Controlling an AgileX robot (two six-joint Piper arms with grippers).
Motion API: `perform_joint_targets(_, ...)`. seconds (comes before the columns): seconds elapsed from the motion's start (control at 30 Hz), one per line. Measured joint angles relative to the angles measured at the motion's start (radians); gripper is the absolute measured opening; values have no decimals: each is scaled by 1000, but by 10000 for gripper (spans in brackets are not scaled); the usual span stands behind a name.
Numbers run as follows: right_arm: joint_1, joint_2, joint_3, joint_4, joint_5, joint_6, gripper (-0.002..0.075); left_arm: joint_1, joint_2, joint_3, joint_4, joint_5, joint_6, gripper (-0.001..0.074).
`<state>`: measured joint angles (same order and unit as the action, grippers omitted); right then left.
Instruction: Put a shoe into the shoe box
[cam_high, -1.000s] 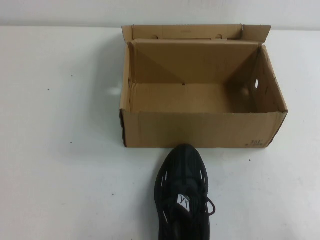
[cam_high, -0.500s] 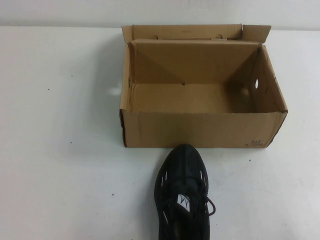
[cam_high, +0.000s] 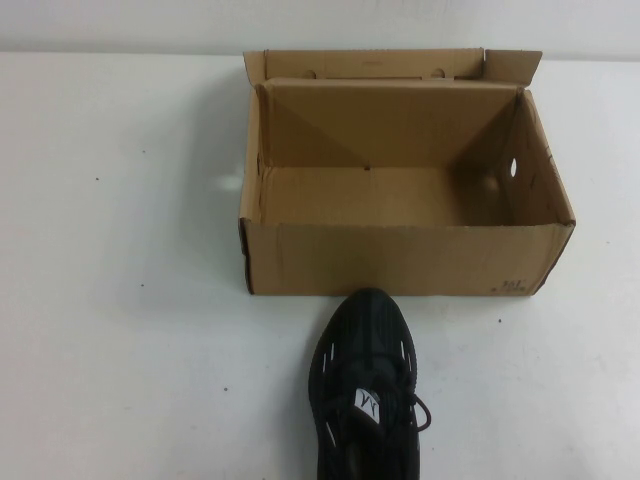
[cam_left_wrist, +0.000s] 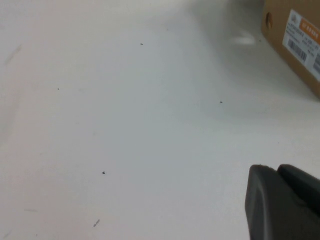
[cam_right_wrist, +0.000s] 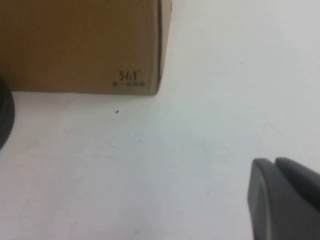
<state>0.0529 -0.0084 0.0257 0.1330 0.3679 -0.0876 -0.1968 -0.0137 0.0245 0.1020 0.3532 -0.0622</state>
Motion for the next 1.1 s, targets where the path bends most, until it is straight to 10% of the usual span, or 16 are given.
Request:
perform_joint_targets(0.63, 0, 0, 3, -2, -869, 0, -17, 0, 0, 1, -2, -849, 0, -1)
perform_joint_targets(1.1, 0, 0, 3, 18, -1146, 3, -17, 0, 0, 1, -2, -1057, -32, -1)
